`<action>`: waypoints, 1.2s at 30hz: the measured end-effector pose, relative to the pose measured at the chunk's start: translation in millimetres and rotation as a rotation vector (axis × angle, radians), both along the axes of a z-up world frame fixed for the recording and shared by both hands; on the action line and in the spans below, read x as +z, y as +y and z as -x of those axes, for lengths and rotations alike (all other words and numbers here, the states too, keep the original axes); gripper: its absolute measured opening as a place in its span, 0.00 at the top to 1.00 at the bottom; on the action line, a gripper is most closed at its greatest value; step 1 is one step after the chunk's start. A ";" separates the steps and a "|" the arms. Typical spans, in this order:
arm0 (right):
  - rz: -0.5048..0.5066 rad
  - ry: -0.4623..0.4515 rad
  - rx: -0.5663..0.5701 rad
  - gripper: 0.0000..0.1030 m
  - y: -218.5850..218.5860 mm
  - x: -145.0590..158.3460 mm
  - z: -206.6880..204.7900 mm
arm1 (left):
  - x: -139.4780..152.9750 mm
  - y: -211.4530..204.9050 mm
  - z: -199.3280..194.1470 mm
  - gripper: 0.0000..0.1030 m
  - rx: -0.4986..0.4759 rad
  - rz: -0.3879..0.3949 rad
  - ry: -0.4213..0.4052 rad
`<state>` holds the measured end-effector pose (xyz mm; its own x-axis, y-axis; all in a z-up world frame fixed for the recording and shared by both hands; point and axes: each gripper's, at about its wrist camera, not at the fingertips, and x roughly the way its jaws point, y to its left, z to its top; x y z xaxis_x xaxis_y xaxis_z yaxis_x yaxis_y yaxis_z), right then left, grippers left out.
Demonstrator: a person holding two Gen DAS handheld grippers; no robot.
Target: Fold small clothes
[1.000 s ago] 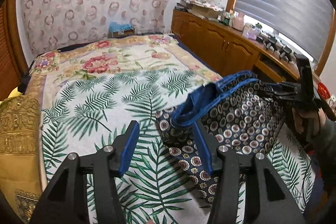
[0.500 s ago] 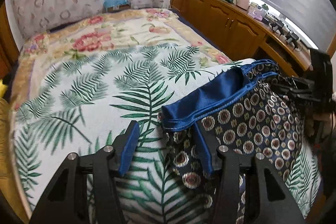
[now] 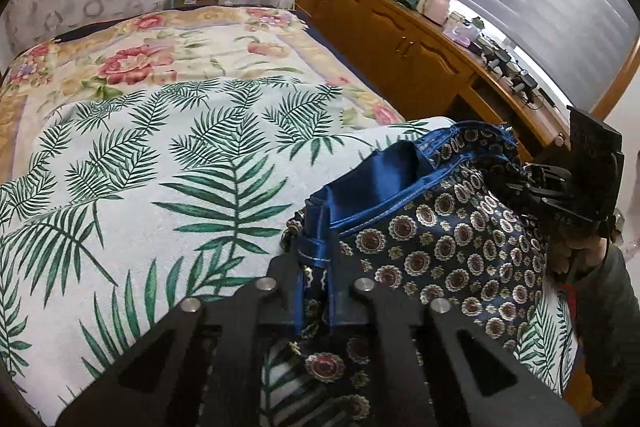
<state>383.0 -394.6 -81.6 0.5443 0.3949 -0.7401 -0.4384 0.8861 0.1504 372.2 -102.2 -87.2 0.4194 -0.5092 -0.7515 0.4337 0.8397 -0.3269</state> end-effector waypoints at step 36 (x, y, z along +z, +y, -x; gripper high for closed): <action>-0.022 -0.386 0.338 0.90 221.5 165.7 64.1 | 136.0 221.2 188.4 0.98 0.396 0.007 -0.479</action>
